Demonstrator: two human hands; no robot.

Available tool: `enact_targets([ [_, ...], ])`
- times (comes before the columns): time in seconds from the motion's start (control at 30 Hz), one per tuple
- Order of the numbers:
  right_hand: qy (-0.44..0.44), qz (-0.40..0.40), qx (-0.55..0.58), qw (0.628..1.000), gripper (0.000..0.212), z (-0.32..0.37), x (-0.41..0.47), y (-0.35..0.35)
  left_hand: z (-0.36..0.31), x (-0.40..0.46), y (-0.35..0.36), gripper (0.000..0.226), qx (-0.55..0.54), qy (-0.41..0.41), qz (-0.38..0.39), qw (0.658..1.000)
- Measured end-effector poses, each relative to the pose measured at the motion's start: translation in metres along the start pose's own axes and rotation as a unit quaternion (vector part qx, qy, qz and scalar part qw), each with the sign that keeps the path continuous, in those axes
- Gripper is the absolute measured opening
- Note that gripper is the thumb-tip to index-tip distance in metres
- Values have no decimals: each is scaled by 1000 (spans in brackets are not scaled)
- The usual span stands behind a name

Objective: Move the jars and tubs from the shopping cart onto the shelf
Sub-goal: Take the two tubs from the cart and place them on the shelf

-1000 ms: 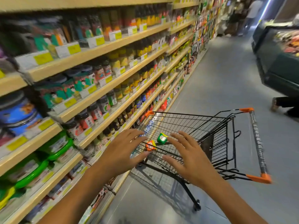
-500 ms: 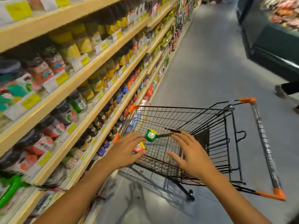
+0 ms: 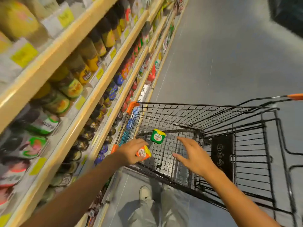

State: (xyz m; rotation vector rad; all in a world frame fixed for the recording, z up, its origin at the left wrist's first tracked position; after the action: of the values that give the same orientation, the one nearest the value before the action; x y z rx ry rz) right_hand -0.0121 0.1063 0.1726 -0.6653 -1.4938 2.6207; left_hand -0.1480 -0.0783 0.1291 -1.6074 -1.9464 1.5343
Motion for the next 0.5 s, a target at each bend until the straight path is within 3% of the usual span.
enact_targets([
  [0.1,21,38,19,999,79,-30,38,33,37,38,34,64,-29,-35,47,998],
  [0.3,54,113,116,985,95,-85,112,124,72,88,74,62,-44,-51,70,995],
  [0.5,86,115,203,969,101,-123,193,201,109,126,105,60,-74,-70,71,992],
])
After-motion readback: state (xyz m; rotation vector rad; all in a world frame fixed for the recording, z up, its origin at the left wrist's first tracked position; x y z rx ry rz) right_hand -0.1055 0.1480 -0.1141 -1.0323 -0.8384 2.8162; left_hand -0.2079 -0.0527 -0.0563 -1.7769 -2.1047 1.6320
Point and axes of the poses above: each hand's wrist, its own x-axis towards the middle knuckle, its own y-axis out of the palm, z = x × y, the point moved 9 cm from there along x, towards the middle knuckle, and after that the axes turned 1 degree about x, right-handed, at the moved point
